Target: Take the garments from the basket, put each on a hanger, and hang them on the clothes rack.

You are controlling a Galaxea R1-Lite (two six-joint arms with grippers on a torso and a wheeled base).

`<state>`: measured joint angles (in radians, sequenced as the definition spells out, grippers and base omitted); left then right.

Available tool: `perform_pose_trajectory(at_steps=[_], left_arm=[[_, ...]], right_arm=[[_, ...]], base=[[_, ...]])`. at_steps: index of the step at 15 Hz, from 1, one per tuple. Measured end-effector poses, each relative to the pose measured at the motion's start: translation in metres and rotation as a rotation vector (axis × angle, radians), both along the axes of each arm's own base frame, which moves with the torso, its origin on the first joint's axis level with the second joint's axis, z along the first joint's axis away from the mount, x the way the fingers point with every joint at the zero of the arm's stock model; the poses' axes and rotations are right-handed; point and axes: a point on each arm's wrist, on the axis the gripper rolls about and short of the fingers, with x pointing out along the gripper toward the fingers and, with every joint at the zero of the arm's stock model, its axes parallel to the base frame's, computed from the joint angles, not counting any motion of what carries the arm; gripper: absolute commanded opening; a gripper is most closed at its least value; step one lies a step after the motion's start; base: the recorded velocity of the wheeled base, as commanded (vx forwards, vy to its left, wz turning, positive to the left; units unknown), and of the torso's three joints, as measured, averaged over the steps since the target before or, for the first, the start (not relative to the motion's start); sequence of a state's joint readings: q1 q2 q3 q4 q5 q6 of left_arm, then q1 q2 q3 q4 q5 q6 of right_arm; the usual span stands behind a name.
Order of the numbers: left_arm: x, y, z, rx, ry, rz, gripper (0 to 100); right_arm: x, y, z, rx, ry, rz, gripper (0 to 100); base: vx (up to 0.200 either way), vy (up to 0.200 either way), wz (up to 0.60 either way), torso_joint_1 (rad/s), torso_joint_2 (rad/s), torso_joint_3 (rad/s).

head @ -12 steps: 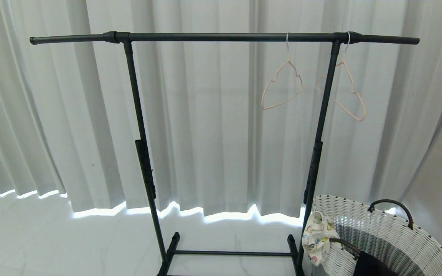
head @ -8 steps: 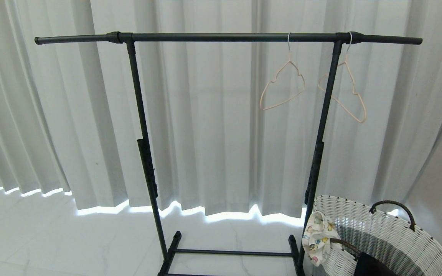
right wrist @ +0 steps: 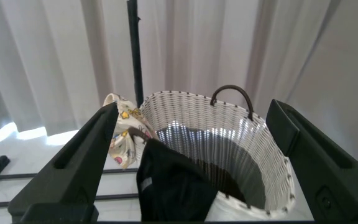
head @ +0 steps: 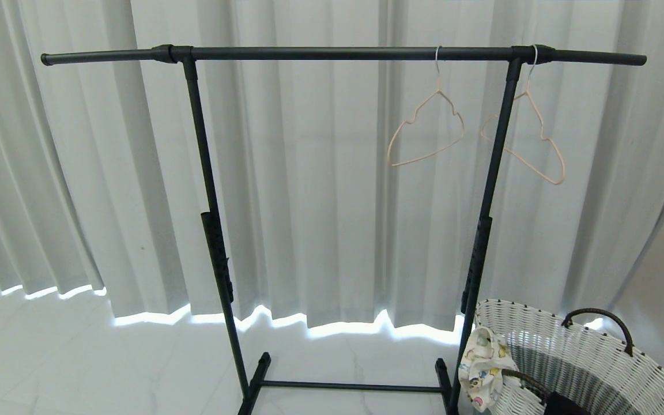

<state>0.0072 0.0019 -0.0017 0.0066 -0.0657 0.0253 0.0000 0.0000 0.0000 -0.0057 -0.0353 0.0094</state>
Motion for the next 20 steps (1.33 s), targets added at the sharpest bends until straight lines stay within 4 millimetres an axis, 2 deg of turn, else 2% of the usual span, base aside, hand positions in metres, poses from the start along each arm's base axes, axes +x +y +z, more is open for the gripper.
perform_pose_trajectory(at_steps=[9, 10, 13, 16, 18, 20], left_arm=[[0.0, 0.0, 0.0, 0.003, -0.001, 0.0, 100], [0.0, 0.0, 0.0, 0.006, 0.0, 0.0, 100], [0.0, 0.0, 0.0, 0.008, 0.0, 0.0, 100], [0.0, 0.0, 0.0, 0.011, 0.0, 0.001, 100], [0.0, 0.0, 0.0, 0.035, -0.002, 0.0, 100], [0.0, 0.0, 0.0, 0.054, -0.003, -0.002, 100]], right_arm=[[0.001, 0.0, 0.002, -0.008, -0.004, 0.031, 100], [0.0, 0.001, 0.006, -0.009, -0.005, 0.066, 100], [-0.004, 0.002, 0.043, -0.076, 0.012, 0.17, 100], [0.019, 0.003, 0.057, -0.163, 0.205, 0.243, 100], [0.046, 0.006, 0.061, -0.23, 0.355, 0.283, 100], [0.083, 0.009, 0.06, -0.296, 0.492, 0.319, 100]], base=[[0.0, 0.0, 0.0, 0.0, 0.0, 0.0], [0.0, 0.0, 0.0, 0.0, 0.0, 0.0], [0.0, 0.0, 0.0, 0.0, 0.0, 0.0], [0.0, 0.0, 0.0, 0.0, 0.0, 0.0], [0.0, 0.0, 0.0, 0.0, 0.0, 0.0], [0.0, 0.0, 0.0, 0.0, 0.0, 0.0]])
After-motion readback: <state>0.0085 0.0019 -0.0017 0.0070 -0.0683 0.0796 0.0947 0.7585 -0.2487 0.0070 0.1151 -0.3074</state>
